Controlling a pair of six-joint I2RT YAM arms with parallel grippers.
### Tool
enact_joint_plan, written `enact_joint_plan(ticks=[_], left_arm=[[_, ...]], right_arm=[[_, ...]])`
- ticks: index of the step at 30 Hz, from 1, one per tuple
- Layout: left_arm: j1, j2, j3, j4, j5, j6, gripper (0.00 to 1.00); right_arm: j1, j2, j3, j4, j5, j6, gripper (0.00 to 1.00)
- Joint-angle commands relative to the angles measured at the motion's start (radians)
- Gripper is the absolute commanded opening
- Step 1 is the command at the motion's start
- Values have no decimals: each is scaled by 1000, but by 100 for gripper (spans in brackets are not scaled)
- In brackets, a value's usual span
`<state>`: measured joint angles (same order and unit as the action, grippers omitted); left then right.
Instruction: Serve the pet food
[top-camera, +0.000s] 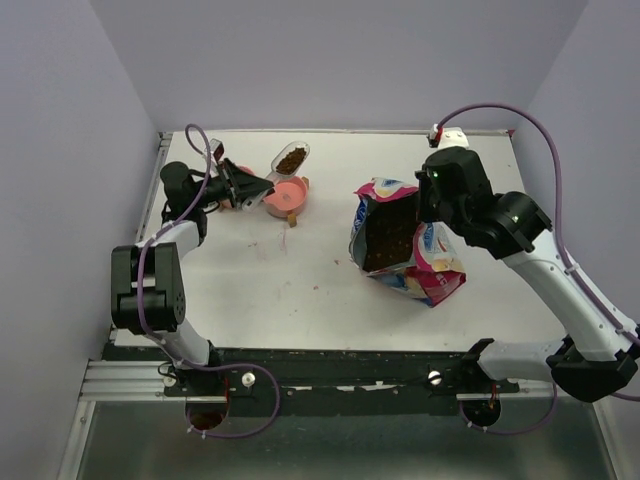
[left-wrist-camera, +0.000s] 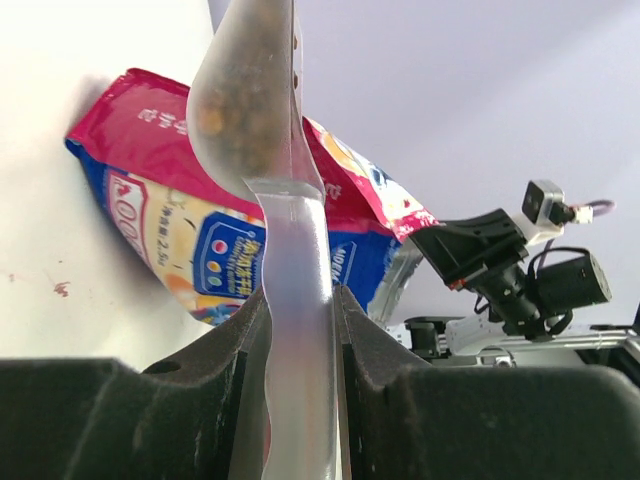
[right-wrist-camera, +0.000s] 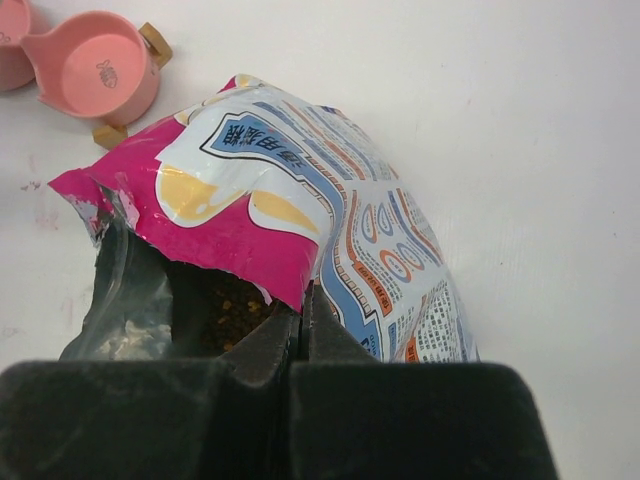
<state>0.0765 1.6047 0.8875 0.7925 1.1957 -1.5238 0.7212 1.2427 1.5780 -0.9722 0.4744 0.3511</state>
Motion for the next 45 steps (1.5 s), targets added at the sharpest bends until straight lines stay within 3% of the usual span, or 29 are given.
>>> enact_joint_plan(ticks=[1,8,13,17,19,23,25,45], left_arm=[[20,78,25,111,53,6,0],[51,104,-13,5,44,105,0],[95,80,-18,-289,33,312,0],[124,78,-13,-383,50,370,0],[134,75,8,-482,48,454,0],[138,89,115,-863,18,705,0],[140,96,157,-979,4,796,0],[158,158,372,-1357,-131,1027,0]], right_arm=[[7,-80,47,58,33,15,1],[6,-69,47,69,41,6,1],[7,-63,43,79,27,8,1],[7,-72,31,96,9,-3,1],[7,-74,28,99,7,-6,1],[7,-72,28,104,6,-9,1],[7,-74,25,109,4,-6,1],[7,-95,0,122,6,-9,1]])
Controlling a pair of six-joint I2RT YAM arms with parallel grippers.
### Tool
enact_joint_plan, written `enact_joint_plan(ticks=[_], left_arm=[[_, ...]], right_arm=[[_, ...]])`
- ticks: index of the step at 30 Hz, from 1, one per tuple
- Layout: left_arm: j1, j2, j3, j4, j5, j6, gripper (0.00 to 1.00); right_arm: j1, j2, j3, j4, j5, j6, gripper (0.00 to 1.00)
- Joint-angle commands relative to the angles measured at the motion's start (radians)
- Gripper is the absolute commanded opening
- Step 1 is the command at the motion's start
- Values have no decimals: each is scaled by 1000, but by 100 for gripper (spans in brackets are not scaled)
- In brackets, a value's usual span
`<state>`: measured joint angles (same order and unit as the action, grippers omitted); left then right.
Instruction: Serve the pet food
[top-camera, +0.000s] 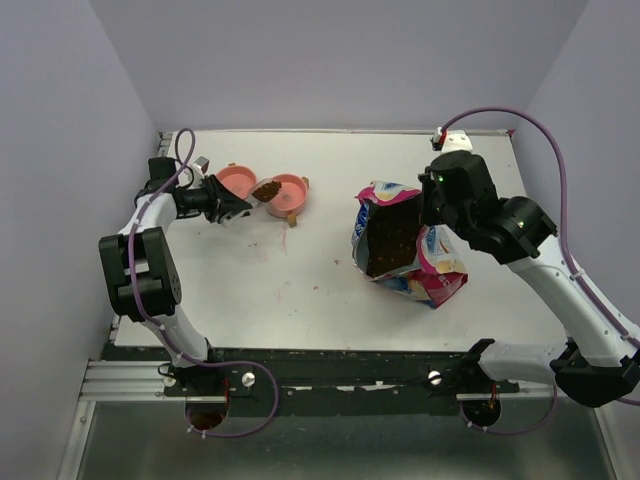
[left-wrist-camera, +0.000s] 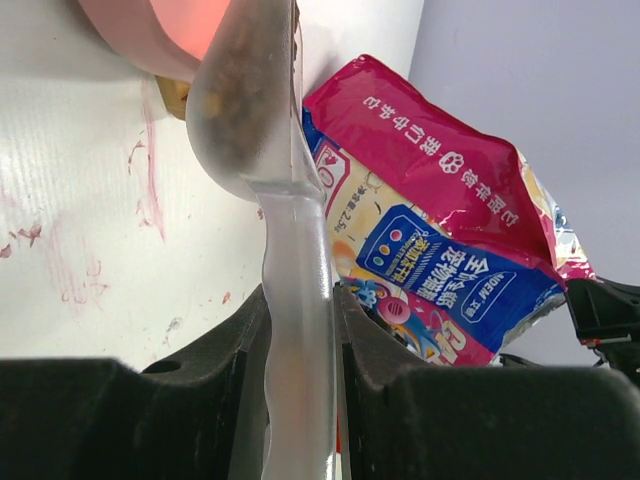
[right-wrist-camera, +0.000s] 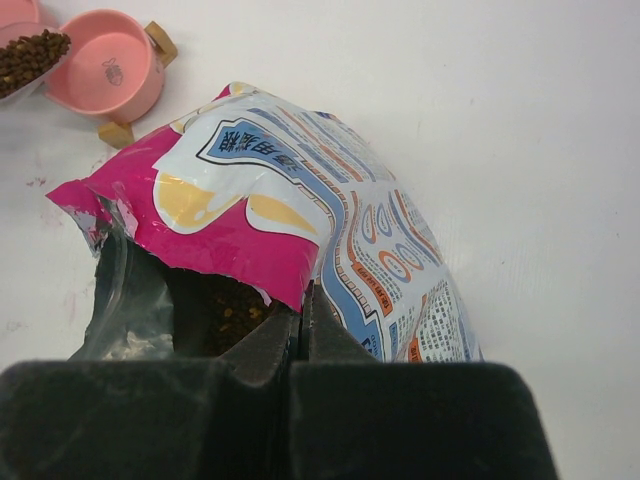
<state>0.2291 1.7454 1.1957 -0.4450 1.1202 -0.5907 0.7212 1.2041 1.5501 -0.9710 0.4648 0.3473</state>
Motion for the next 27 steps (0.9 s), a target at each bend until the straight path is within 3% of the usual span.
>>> enact_joint_plan(ticks=[1,12,27], left_arm=[[6,19,70,-130,-60,98,0],[-7,58,194,-276,-154,164,0],[-105,126,401,-508,-359,292,0]], right_arm=[[7,-58,28,120,15,-8,1],[6,-57,28,124,14,-18,1],[7,-49,33,135,18,-37,0]])
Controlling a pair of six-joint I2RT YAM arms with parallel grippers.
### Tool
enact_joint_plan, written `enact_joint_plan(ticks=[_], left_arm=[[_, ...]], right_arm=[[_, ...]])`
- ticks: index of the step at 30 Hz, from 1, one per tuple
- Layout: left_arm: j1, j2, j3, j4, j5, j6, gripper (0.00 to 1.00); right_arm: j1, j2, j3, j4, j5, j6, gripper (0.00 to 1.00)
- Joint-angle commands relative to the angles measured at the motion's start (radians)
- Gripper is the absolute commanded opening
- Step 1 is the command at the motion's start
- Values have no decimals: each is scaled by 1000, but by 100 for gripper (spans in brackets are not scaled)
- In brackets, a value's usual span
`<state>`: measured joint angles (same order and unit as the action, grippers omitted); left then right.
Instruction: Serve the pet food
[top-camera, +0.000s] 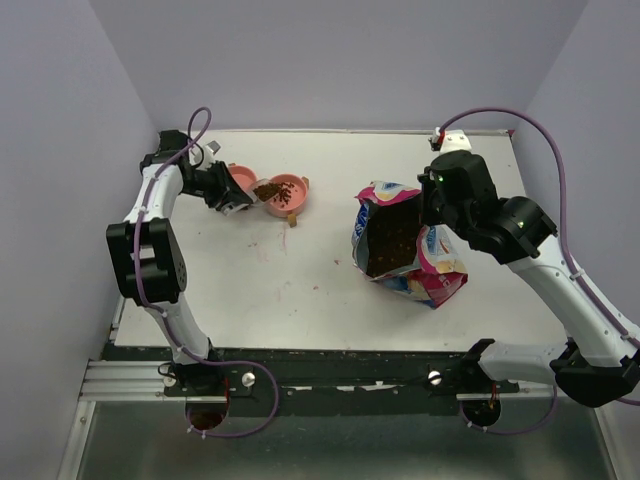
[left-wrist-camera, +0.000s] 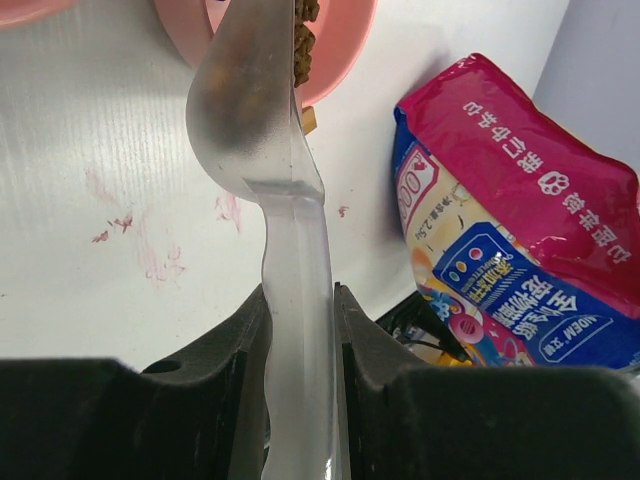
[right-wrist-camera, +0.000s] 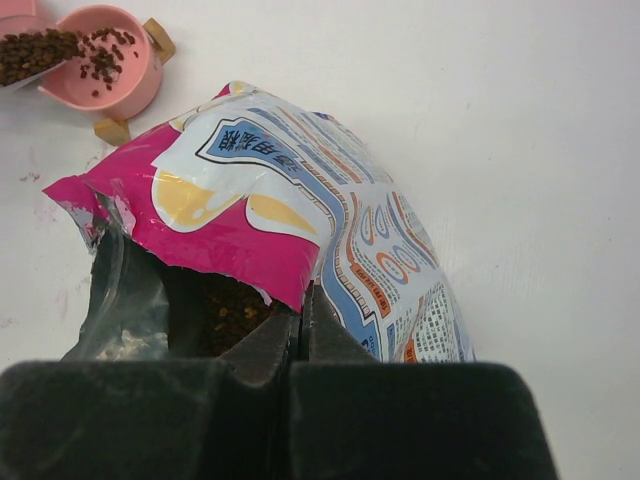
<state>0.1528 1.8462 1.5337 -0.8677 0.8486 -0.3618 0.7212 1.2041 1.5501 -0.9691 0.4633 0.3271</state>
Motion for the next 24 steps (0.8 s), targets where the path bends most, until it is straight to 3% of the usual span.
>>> enact_joint_plan(ticks=[1,24], left_arm=[[-33,27,74,-94,-101,67,0],[-317,41,321,-267,-681,130,0]], right_arm=[[7,-48,34,132,20,-19,0],[7,-46,36,132,12,-30,0]])
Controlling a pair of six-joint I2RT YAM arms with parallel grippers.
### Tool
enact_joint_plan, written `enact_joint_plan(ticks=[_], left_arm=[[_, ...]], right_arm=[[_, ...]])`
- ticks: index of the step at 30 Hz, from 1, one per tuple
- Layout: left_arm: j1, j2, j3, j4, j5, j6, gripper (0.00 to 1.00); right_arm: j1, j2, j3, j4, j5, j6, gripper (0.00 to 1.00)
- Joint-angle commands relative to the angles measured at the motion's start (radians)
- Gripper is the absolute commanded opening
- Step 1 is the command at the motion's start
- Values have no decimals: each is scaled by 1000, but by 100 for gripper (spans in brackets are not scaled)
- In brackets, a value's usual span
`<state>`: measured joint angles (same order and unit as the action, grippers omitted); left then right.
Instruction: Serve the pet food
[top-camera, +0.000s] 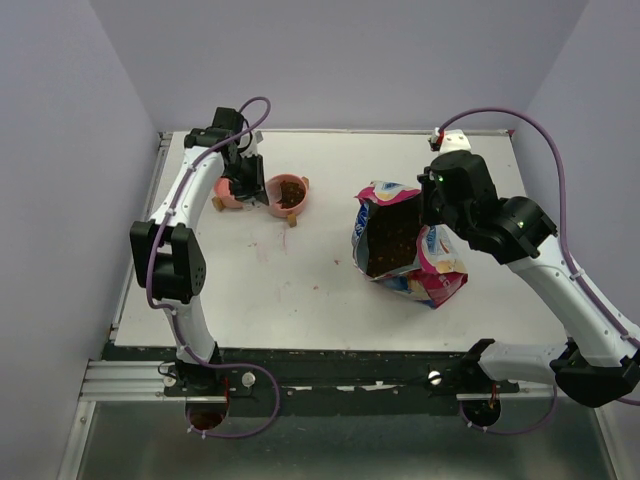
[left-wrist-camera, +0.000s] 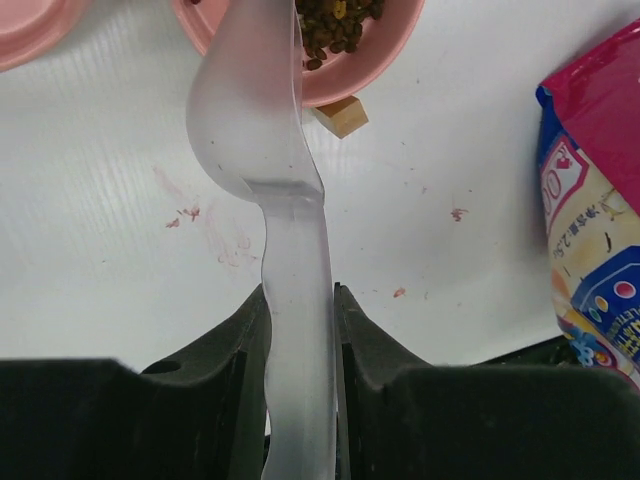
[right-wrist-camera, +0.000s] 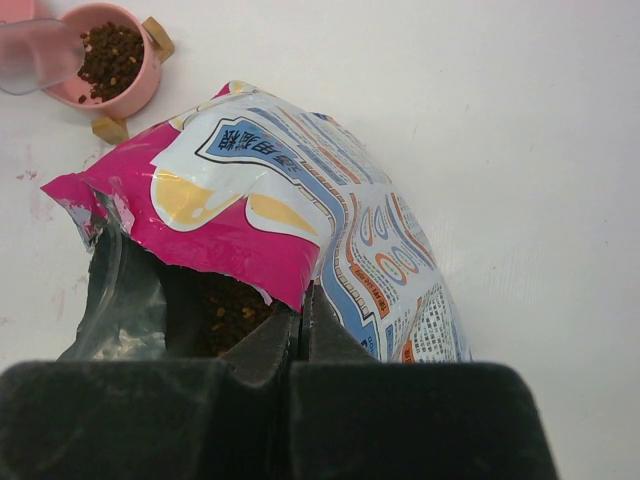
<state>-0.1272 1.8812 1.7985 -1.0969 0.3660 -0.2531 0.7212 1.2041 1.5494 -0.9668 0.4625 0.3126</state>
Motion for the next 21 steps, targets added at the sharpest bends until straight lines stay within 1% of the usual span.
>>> enact_joint_plan(ticks=[1,5,10,12,16,18,21], left_arm=[[-54,10,67,-44,-228,25,0],[-87,-11,78,-40,-318,25,0],[-94,-62,64,-21,-291,-3,0],[-92,-102,41,-6,-259,-29,0],[-88,-198,-36,37,-148,-115,0],[-88,-266,-112,77,-102,-181,0],[-88,-403,-273,169,-17,-299,0]], right_arm=[[7,-44,37,129,13,-14,0],[7,-40,41,131,15,-13,0],[7,-35,40,132,15,-10,1],[7,-29,44,134,18,-9,0],[7,-8,58,140,34,-3,0],[7,5,69,135,47,3,0],[7,23,83,129,61,31,1]])
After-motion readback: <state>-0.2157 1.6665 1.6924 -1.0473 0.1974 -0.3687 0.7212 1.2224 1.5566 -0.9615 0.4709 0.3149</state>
